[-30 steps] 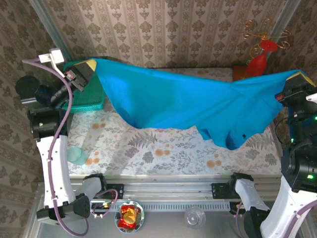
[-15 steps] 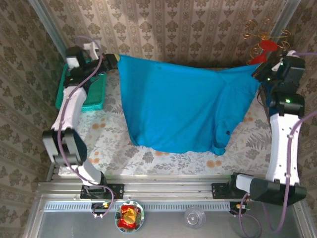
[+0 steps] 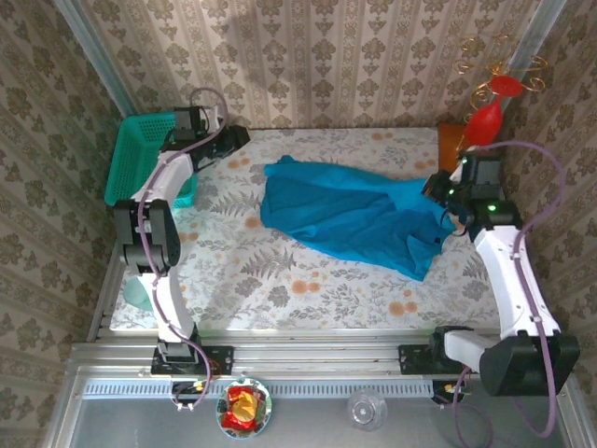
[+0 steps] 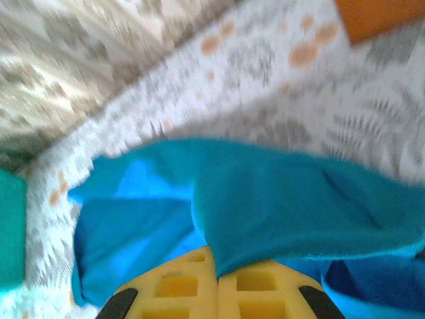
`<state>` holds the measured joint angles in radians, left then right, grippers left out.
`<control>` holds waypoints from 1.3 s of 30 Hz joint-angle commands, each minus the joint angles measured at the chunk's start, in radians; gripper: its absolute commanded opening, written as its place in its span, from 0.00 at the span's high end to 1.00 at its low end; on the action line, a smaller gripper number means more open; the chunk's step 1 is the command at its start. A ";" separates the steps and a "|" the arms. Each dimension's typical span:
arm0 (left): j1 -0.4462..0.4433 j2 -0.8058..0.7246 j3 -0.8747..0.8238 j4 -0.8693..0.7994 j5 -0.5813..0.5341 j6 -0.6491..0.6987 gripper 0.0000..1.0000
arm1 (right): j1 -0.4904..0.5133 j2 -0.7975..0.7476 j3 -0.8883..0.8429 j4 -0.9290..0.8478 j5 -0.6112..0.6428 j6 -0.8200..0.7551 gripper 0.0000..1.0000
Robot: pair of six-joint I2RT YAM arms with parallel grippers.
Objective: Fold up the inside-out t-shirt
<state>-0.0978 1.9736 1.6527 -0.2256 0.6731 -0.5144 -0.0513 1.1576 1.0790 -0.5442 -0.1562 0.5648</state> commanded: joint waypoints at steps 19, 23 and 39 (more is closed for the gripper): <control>-0.352 -0.058 -0.328 -0.269 -0.547 0.021 0.58 | 0.252 0.047 -0.257 -0.195 0.290 0.098 0.49; -0.390 -0.018 -0.278 -0.319 -0.627 0.017 0.60 | 0.293 -0.011 -0.268 -0.238 0.314 0.118 0.47; -0.416 -0.015 -0.281 -0.439 -0.778 0.051 0.72 | 0.421 -0.086 -0.421 -0.194 0.285 0.282 0.34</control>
<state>-0.5102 1.9686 1.3834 -0.6201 -0.0788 -0.4747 0.3622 1.1004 0.6926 -0.7559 0.1257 0.7784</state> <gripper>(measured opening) 0.294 0.653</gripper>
